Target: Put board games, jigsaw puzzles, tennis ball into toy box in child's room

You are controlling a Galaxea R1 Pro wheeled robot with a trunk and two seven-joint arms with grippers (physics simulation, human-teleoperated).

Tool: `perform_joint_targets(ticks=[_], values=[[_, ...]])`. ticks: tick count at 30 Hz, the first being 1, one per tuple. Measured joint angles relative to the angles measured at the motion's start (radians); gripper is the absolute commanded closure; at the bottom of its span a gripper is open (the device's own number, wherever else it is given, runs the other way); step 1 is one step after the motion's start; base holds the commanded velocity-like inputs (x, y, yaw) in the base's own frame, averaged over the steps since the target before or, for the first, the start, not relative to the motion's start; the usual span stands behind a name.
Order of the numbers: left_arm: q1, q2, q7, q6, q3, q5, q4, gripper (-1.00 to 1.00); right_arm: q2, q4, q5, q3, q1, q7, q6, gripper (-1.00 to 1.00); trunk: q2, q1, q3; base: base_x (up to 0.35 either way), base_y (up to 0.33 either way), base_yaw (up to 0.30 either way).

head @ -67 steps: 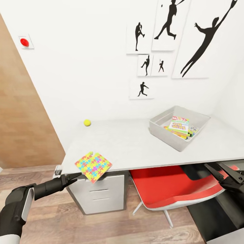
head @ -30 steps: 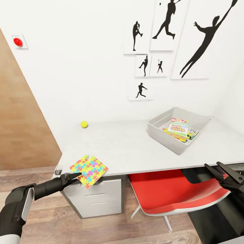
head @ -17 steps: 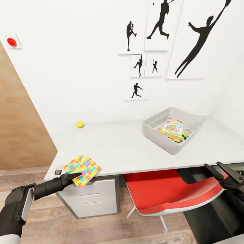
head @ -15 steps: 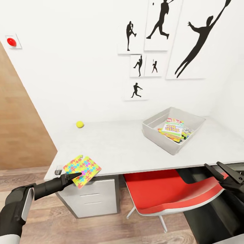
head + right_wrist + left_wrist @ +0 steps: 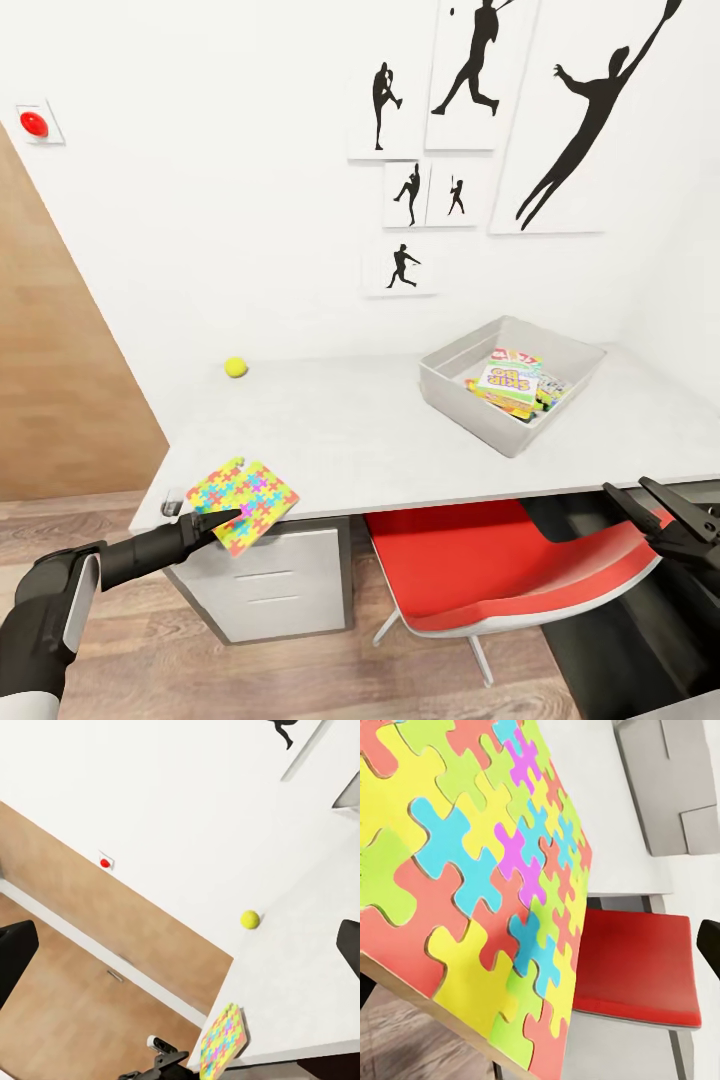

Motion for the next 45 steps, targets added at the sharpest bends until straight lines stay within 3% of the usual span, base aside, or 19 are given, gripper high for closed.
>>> perform_joint_targets(ticks=[4,8,9,29,39,42,45], values=[[0.000,0.000,0.000,0.005,0.000,0.004,0.000,1.00,0.000,0.000,0.000,0.000,0.000,0.000,0.000,-1.00,0.000,0.000,0.000,0.000,0.000,0.000],[0.000,0.000,0.000,0.024,-0.001,0.029,-0.001,1.00,0.000,0.000,0.000,0.000,0.000,0.000,0.000,-1.00,0.000,0.000,0.000,0.000,0.000,0.000],[0.000,0.000,-0.001,0.014,-0.001,0.015,-0.001,1.00,0.000,0.000,0.000,0.000,0.000,0.000,0.000,-1.00,0.000,0.000,0.000,0.000,0.000,0.000],[0.000,0.001,-0.001,0.006,-0.001,0.002,0.000,1.00,0.000,0.000,0.000,0.000,0.000,-0.001,0.000,-1.00,0.140,-0.077,0.063,0.000,0.000,0.000],[0.000,0.003,-0.009,0.021,-0.008,0.009,-0.045,1.00,0.000,0.000,0.000,0.001,0.000,-0.001,0.000,-1.00,0.210,-0.115,0.094,0.000,0.000,0.000],[0.000,0.004,-0.051,0.025,-0.013,0.010,-0.107,1.00,0.000,0.000,0.001,0.001,0.000,-0.001,0.000,-1.00,0.224,-0.123,0.100,0.000,0.000,0.000],[0.001,0.009,-0.143,0.024,-0.014,0.002,-0.137,1.00,0.001,0.000,0.001,0.002,0.000,-0.001,0.000,-1.00,0.245,-0.134,0.110,0.000,0.000,0.000]])
